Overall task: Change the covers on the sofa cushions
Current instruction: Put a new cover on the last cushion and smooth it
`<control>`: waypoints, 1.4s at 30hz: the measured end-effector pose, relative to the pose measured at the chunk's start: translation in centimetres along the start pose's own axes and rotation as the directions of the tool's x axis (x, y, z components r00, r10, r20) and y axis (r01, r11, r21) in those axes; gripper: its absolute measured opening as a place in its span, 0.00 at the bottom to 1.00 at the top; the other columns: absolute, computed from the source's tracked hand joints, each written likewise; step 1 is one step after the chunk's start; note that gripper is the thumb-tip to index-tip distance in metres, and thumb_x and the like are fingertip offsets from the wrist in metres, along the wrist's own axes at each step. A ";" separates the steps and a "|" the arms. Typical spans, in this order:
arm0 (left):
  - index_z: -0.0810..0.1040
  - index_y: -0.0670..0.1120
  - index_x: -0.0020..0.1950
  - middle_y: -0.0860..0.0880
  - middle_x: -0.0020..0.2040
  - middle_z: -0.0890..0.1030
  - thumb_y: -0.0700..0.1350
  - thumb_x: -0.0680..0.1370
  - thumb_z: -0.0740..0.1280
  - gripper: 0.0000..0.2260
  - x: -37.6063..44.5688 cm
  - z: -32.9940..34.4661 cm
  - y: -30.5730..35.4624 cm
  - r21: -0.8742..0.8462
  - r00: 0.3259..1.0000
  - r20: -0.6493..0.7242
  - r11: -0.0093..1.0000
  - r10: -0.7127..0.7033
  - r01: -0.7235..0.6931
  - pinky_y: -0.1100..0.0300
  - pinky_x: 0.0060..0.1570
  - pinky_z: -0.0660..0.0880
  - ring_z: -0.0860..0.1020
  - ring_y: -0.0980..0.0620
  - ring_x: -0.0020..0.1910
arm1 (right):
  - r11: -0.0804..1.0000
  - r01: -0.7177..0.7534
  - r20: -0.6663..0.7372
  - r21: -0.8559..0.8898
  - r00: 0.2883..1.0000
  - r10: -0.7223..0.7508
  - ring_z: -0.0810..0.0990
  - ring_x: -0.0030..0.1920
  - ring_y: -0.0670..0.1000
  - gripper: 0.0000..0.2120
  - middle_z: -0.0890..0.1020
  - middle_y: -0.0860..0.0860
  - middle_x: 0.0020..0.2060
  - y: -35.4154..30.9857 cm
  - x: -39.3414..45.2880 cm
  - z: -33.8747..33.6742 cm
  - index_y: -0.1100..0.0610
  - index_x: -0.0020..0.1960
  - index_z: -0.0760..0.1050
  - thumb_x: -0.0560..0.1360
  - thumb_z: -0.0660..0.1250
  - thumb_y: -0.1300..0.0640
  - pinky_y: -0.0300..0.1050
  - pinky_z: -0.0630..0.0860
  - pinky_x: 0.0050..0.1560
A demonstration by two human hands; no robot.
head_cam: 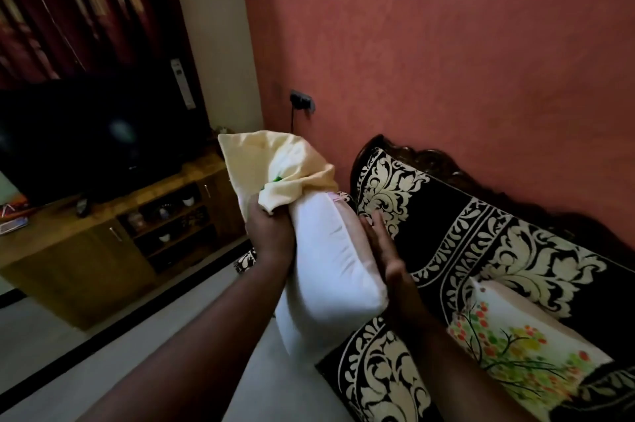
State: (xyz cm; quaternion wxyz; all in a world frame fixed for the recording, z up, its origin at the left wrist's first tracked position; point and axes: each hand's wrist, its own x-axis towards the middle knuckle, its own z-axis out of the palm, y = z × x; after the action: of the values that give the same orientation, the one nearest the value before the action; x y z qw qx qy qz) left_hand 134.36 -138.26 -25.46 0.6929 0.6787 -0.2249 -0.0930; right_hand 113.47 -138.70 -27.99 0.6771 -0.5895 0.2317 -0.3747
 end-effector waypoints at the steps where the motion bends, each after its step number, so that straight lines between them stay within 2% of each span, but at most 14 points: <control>1: 0.77 0.42 0.59 0.48 0.50 0.79 0.53 0.80 0.66 0.15 0.0 0.1 -0.1 0.009 0.997 -0.054 0.998 -0.054 0.054 0.59 0.50 0.69 0.78 0.47 0.52 | 0.999 0.004 -0.047 -0.039 0.999 -0.006 0.58 0.80 0.50 0.57 0.57 0.48 0.81 1.4 -1.0 0.1 0.51 0.83 0.45 0.67 0.69 0.26 0.60 0.57 0.79; 4: 0.75 0.39 0.61 0.43 0.50 0.77 0.47 0.82 0.63 0.13 0.4 0.6 -0.3 0.003 0.955 -0.089 0.959 -0.282 0.283 0.56 0.49 0.70 0.78 0.41 0.51 | 0.977 0.033 -0.150 -0.209 0.986 -0.066 0.62 0.79 0.55 0.66 0.59 0.54 0.80 4.6 -3.3 1.8 0.57 0.82 0.42 0.62 0.78 0.31 0.58 0.64 0.76; 7: 0.76 0.43 0.56 0.48 0.48 0.78 0.47 0.81 0.64 0.09 0.2 1.3 -0.6 -0.022 0.928 0.005 0.928 -0.373 0.373 0.57 0.44 0.73 0.78 0.47 0.46 | 0.920 -0.103 -0.425 -0.379 0.902 -0.074 0.72 0.71 0.52 0.61 0.73 0.51 0.71 4.8 -2.2 3.1 0.55 0.78 0.60 0.54 0.85 0.37 0.48 0.69 0.71; 11: 0.77 0.50 0.61 0.51 0.53 0.82 0.56 0.74 0.72 0.18 -0.5 0.1 -1.5 0.156 0.922 0.365 0.985 -0.132 0.079 0.57 0.51 0.77 0.80 0.50 0.53 | 0.974 -0.097 -0.705 -0.206 0.705 -0.079 0.81 0.61 0.54 0.39 0.81 0.52 0.62 3.5 1.1 0.5 0.57 0.71 0.72 0.63 0.83 0.54 0.48 0.76 0.64; 15: 0.65 0.51 0.76 0.50 0.69 0.70 0.69 0.67 0.71 0.42 -0.1 -4.6 -6.6 0.453 0.846 0.534 0.841 0.010 -0.296 0.55 0.66 0.68 0.70 0.51 0.69 | 0.996 -0.078 -0.778 -0.053 0.628 0.007 0.84 0.55 0.52 0.34 0.85 0.51 0.56 2.3 2.7 -2.6 0.55 0.66 0.77 0.61 0.79 0.57 0.57 0.79 0.62; 19: 0.71 0.49 0.67 0.51 0.59 0.71 0.71 0.69 0.67 0.35 -4.3 -8.2 -10.8 0.475 0.892 0.453 0.847 -0.001 -0.240 0.50 0.62 0.74 0.72 0.50 0.61 | 0.996 -0.055 -0.824 0.075 0.558 0.093 0.85 0.53 0.55 0.29 0.85 0.52 0.54 2.0 3.3 -4.3 0.57 0.62 0.79 0.61 0.78 0.59 0.58 0.80 0.60; 22: 0.70 0.49 0.74 0.49 0.68 0.73 0.70 0.74 0.62 0.35 -6.2 -8.9 -12.8 0.463 0.875 0.483 0.855 -0.022 -0.234 0.51 0.68 0.69 0.70 0.51 0.67 | 0.977 -0.073 -0.813 0.202 0.543 0.208 0.85 0.52 0.58 0.32 0.86 0.55 0.54 2.0 3.8 -5.0 0.58 0.60 0.80 0.56 0.77 0.55 0.60 0.82 0.57; 28: 0.81 0.51 0.51 0.48 0.48 0.85 0.44 0.81 0.64 0.06 -3.2 -6.7 -10.0 0.223 0.884 0.295 0.926 -0.363 0.306 0.58 0.42 0.78 0.81 0.51 0.45 | 0.933 -0.273 -0.754 0.236 0.554 0.353 0.83 0.53 0.59 0.29 0.83 0.57 0.57 1.2 5.2 -4.5 0.61 0.65 0.77 0.67 0.77 0.54 0.54 0.81 0.56; 32: 0.79 0.45 0.53 0.43 0.52 0.82 0.44 0.82 0.59 0.10 -1.5 -5.4 -9.5 0.248 0.930 0.133 0.920 -0.343 0.304 0.50 0.54 0.76 0.79 0.42 0.54 | 0.921 -0.317 -0.773 0.226 0.518 0.367 0.80 0.60 0.60 0.50 0.78 0.57 0.66 1.5 5.2 -4.3 0.56 0.76 0.65 0.59 0.76 0.39 0.60 0.77 0.62; 34: 0.78 0.41 0.54 0.39 0.53 0.81 0.44 0.82 0.57 0.11 -0.6 -4.9 -8.9 0.301 0.941 0.052 0.903 -0.335 0.306 0.49 0.54 0.74 0.78 0.39 0.55 | 0.910 -0.386 -0.682 0.152 0.625 0.379 0.75 0.67 0.60 0.60 0.71 0.56 0.73 2.6 4.6 -4.4 0.49 0.80 0.57 0.57 0.71 0.24 0.63 0.72 0.69; 36: 0.76 0.39 0.56 0.37 0.54 0.80 0.44 0.83 0.57 0.12 0.6 -4.6 -7.7 0.385 0.949 0.035 0.881 -0.312 0.275 0.50 0.52 0.71 0.77 0.38 0.55 | 0.915 -0.339 -0.468 -0.219 0.859 0.206 0.65 0.77 0.59 0.65 0.62 0.52 0.79 3.5 3.3 -3.6 0.45 0.82 0.51 0.54 0.58 0.12 0.63 0.60 0.76; 38: 0.77 0.39 0.60 0.37 0.58 0.80 0.46 0.84 0.56 0.14 2.1 -4.4 -6.6 0.454 0.936 0.069 0.846 -0.345 0.278 0.51 0.54 0.71 0.77 0.37 0.58 | 0.670 -0.154 -0.151 -0.726 0.986 0.063 0.42 0.81 0.58 0.69 0.44 0.52 0.82 4.3 2.1 -3.5 0.48 0.82 0.39 0.51 0.47 0.10 0.59 0.40 0.76; 40: 0.77 0.38 0.63 0.37 0.60 0.80 0.48 0.84 0.57 0.17 3.8 -4.5 -5.7 0.529 0.900 0.133 0.798 -0.415 0.289 0.53 0.54 0.72 0.77 0.37 0.60 | 0.405 -0.018 -0.027 -0.914 1.000 -0.015 0.30 0.79 0.55 0.74 0.37 0.50 0.81 4.8 1.2 -4.1 0.48 0.82 0.35 0.48 0.57 0.12 0.60 0.31 0.70; 42: 0.80 0.40 0.60 0.40 0.57 0.82 0.53 0.82 0.60 0.19 5.3 -4.8 -5.0 0.618 0.868 0.192 0.743 -0.459 0.256 0.56 0.52 0.73 0.79 0.39 0.57 | 0.547 -0.003 -0.077 -0.837 0.991 -0.113 0.45 0.82 0.55 0.72 0.54 0.50 0.81 4.8 1.1 -4.8 0.47 0.81 0.47 0.48 0.76 0.23 0.67 0.39 0.76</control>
State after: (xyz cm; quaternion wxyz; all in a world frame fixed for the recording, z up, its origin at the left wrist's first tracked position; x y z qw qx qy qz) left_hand 141.97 -136.59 -29.25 0.3763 0.8597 -0.2191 -0.2669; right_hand 111.58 -142.44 -33.43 0.2882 -0.8231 0.4041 -0.2759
